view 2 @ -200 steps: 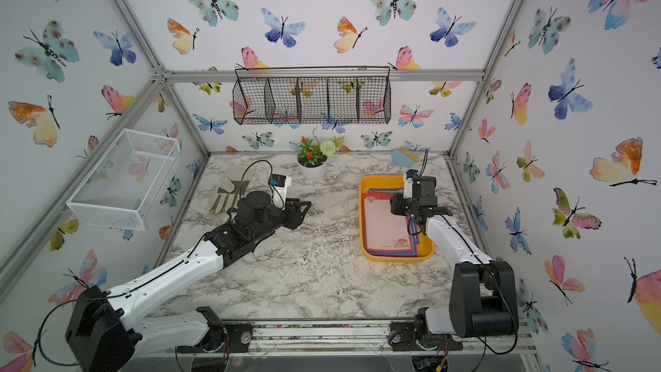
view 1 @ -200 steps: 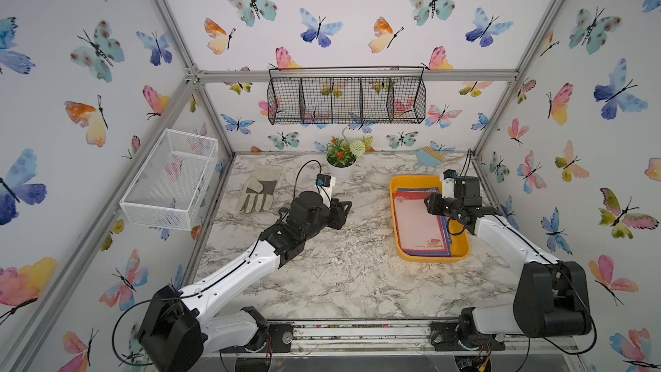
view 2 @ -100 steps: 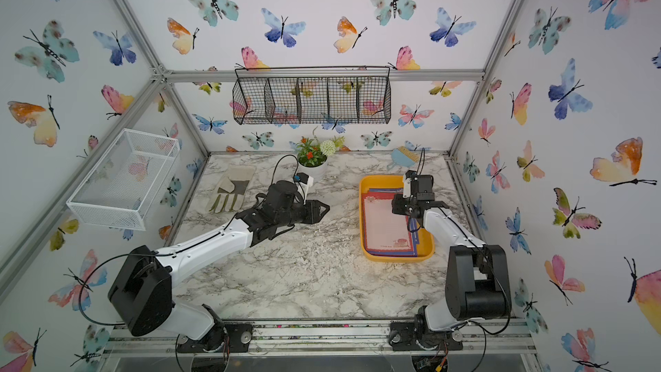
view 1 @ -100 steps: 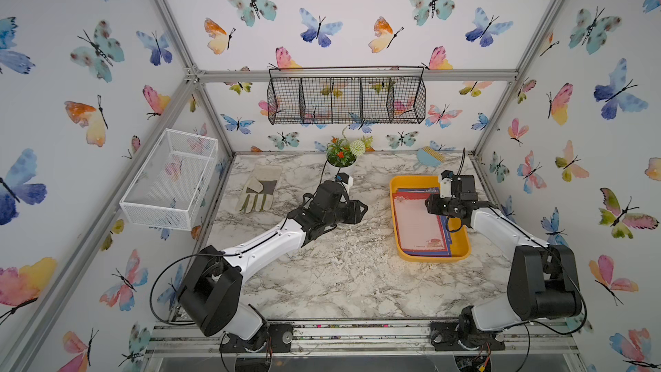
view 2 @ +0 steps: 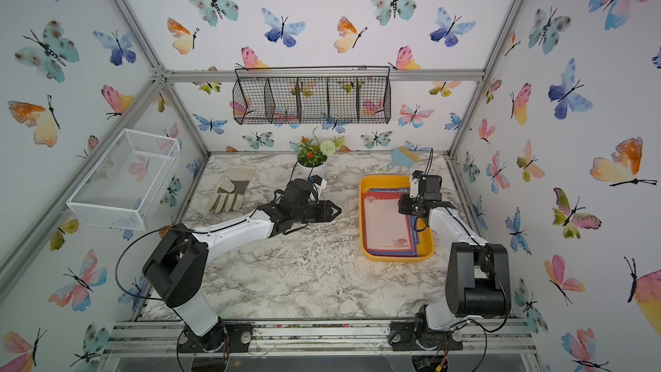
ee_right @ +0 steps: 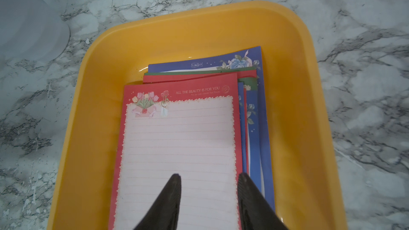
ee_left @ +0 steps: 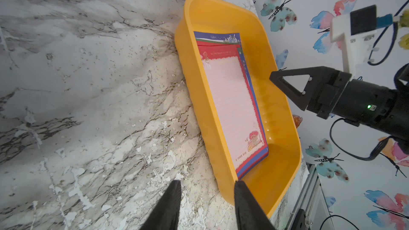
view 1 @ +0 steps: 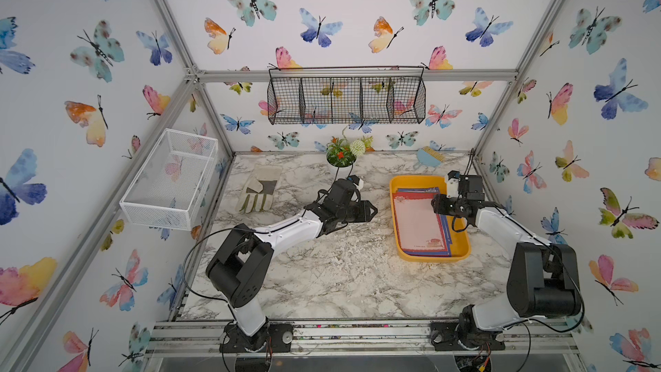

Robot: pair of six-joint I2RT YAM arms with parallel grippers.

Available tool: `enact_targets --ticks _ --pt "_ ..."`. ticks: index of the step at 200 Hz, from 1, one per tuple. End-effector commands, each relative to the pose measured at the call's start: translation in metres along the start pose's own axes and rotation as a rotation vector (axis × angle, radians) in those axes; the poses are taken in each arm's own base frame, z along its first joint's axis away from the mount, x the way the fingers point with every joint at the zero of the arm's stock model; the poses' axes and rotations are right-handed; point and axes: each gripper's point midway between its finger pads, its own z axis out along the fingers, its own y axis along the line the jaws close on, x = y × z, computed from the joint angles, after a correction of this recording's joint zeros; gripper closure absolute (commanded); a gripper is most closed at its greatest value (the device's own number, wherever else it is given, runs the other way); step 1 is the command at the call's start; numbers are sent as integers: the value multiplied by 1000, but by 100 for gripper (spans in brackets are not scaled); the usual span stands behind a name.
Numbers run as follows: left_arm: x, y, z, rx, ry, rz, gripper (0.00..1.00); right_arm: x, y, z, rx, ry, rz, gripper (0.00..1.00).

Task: Take out the stationery paper from the storage box
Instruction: Pick up the stationery paper from the storage box.

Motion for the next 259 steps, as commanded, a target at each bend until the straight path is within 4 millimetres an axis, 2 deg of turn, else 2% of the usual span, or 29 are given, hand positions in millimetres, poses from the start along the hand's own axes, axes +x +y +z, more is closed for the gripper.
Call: enact_targets --ticks 1,31,77,156,259 --pt "-7 -15 3 58 -16 -16 59 6 -1 5 -23 10 -7 55" --pt "-4 -20 7 65 -5 -18 60 12 -1 10 -39 27 -9 57" --pt "8 -16 27 67 46 -47 60 19 -5 21 -40 51 6 57" --pt "11 -18 54 94 87 -73 60 34 -17 40 -9 107 14 56" --pt "18 -20 64 109 120 -88 61 38 -21 49 -7 131 20 56"
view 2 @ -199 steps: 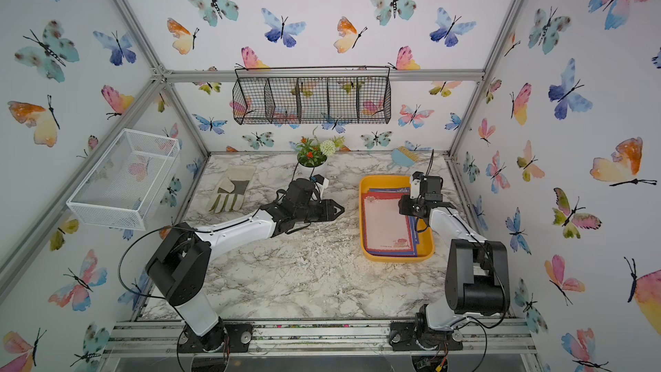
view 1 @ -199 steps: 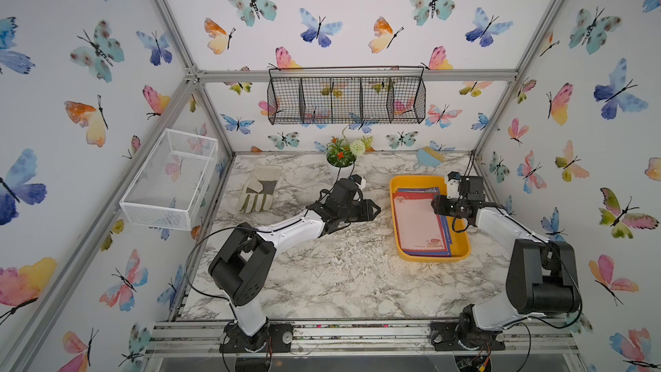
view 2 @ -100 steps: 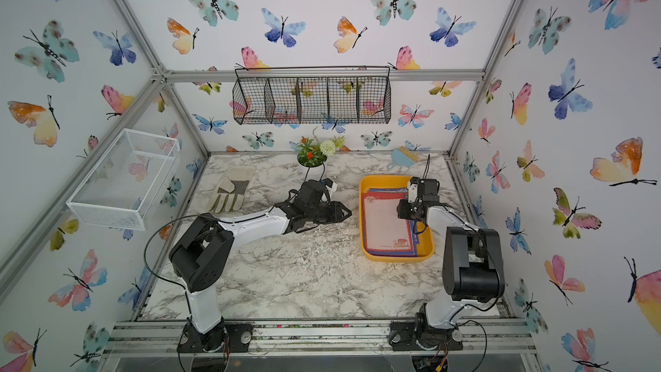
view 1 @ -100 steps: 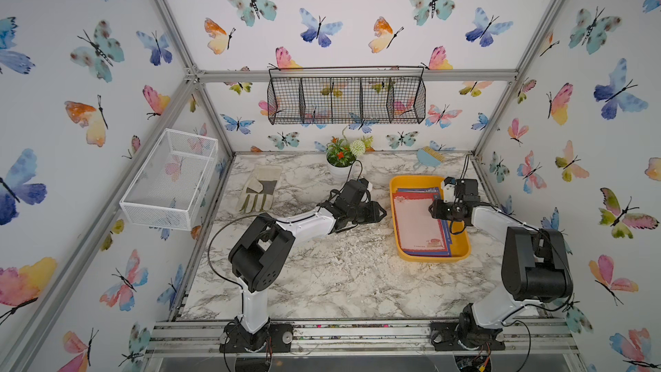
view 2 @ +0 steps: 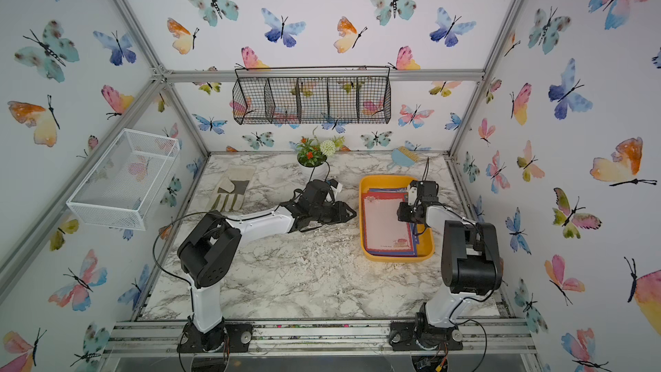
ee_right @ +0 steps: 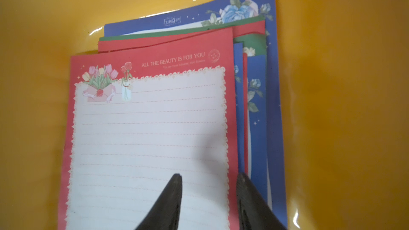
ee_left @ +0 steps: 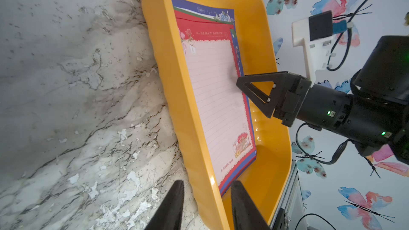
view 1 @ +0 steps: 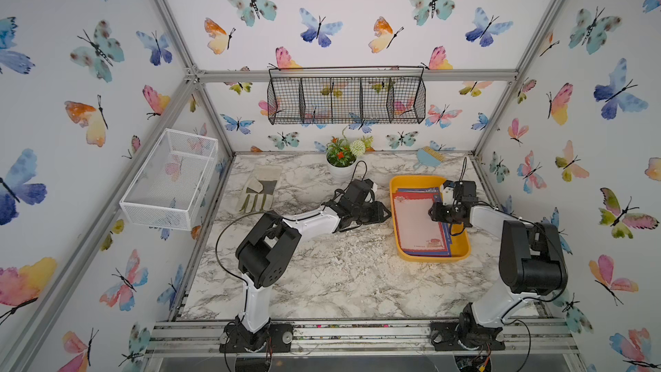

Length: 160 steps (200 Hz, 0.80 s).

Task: Take out the stationery paper from the storage box
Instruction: Pick up the stationery paper from the storage box.

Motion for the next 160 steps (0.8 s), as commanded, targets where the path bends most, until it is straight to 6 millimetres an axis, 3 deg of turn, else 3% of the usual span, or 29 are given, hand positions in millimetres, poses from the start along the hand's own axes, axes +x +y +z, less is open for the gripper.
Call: enact_targets --ticks 1,160 --pt "2 -7 5 27 15 3 61 -3 -3 2 4 -2 -5 56" --pt "6 -12 14 48 41 -3 62 -2 -5 4 13 10 -8 54"
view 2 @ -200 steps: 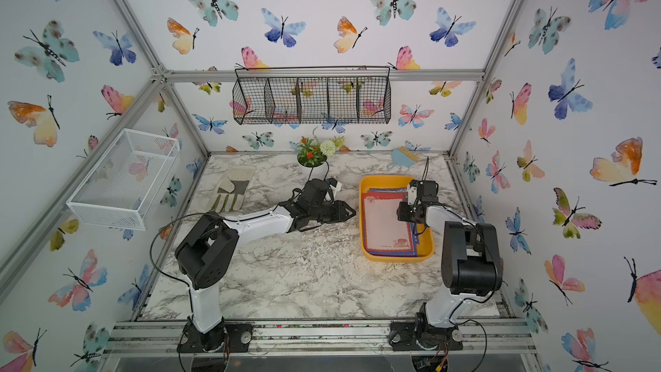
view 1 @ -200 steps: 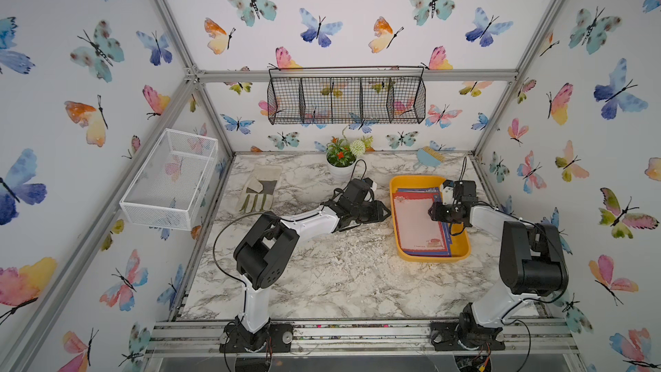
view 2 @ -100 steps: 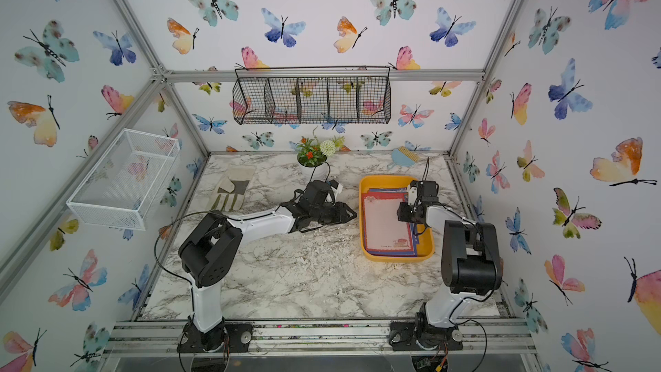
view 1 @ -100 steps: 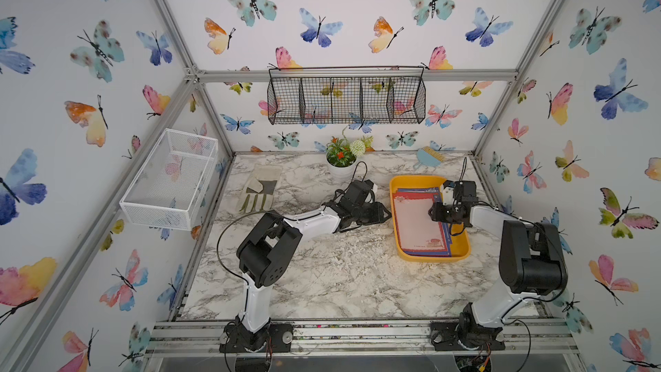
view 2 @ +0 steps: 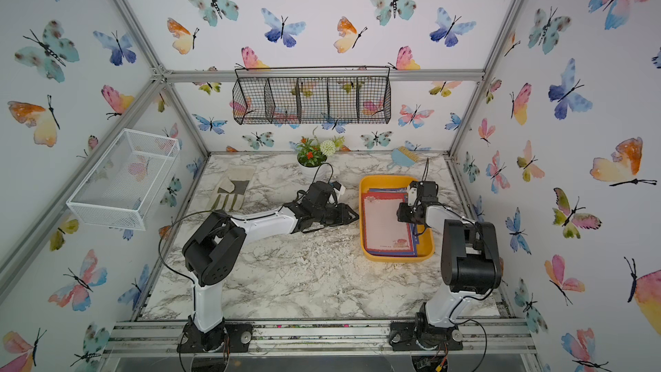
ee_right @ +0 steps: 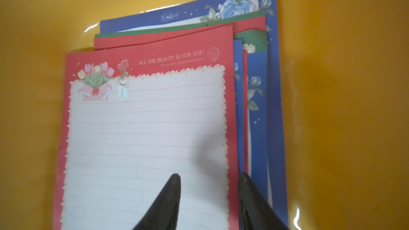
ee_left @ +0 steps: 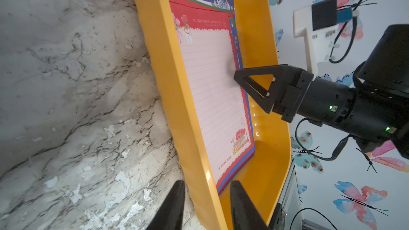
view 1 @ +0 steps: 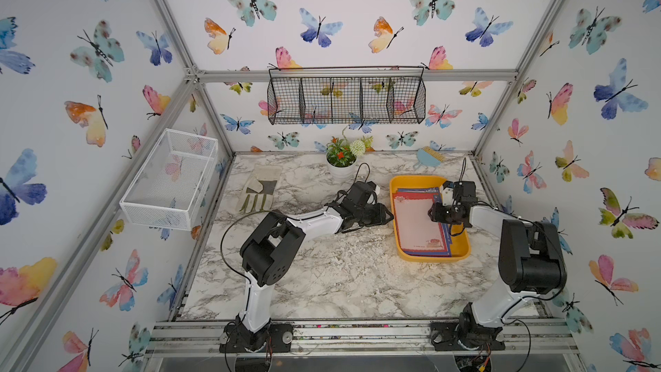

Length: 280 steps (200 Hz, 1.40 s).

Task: Take out the stationery paper from the storage box
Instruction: Pick up the stationery paper from the storage box.

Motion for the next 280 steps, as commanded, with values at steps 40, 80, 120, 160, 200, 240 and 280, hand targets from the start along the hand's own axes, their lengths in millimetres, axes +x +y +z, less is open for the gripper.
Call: enact_targets --ticks 40,80,120,160,200,240,280 --pt "4 0 12 17 27 -4 62 -4 -4 3 11 6 -9 53" --pt "6 0 15 18 36 -4 62 -5 -5 2 15 4 -9 51" --pt "7 -1 17 21 40 -3 63 -6 -3 1 2 2 -9 53" --pt "9 1 21 20 49 -5 65 -6 1 -1 -20 0 -9 61" --pt "11 3 25 17 55 -7 66 -4 9 -3 -62 6 -10 72" --pt "12 4 30 20 65 -7 68 -2 14 -2 -97 9 -7 73" --pt "12 7 33 18 67 -8 68 -2 17 -3 -127 7 8 73"
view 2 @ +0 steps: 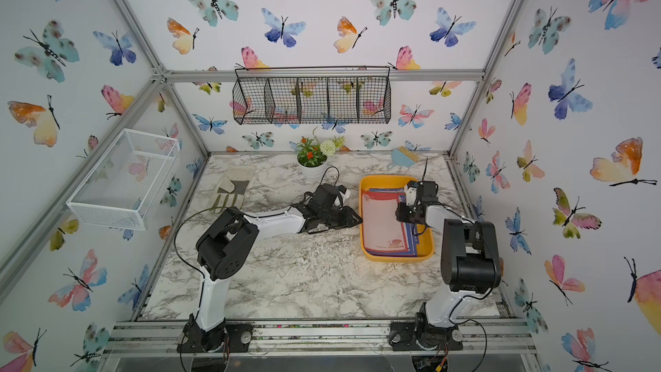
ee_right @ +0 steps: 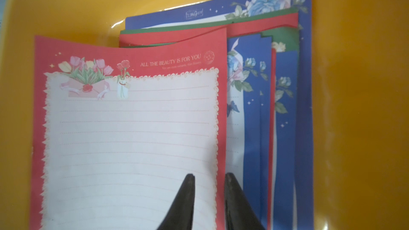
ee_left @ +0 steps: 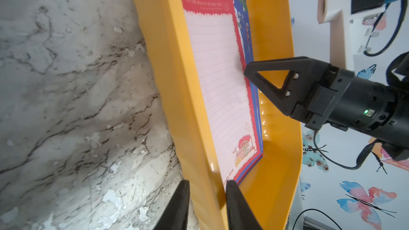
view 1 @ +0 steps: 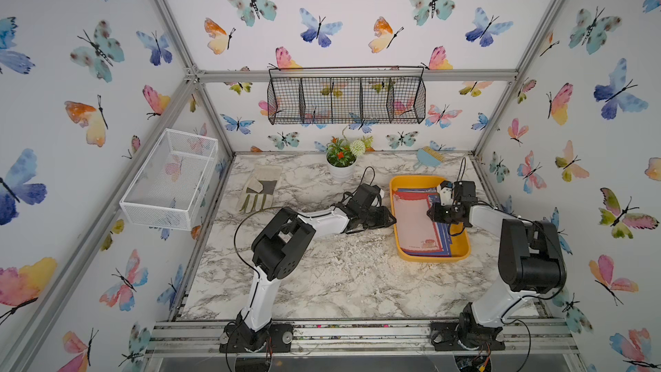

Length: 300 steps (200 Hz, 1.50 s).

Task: Take out the stationery paper from the storage box
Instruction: Pick up the stationery paper from the storage box.

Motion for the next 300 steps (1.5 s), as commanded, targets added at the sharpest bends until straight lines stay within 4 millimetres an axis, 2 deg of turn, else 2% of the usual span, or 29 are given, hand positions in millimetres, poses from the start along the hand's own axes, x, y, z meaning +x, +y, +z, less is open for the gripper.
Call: enact_targets --ticks 1,56,117,188,231,274,300 --pt "2 -3 6 19 17 9 68 -3 3 -3 -38 -4 16 73" --pt "5 3 11 12 29 3 72 1 3 -3 -68 0 36 73" --pt "6 6 15 8 34 2 77 7 8 -3 -198 2 107 73" --pt "7 9 19 3 39 0 81 8 25 -8 -371 9 151 75" --pt "8 11 21 1 41 -2 81 13 35 -4 -456 43 170 77" --pt "10 13 24 -3 47 -4 86 23 22 6 -390 80 184 72" --pt "11 14 25 -4 51 -3 86 23 24 6 -409 84 186 73"
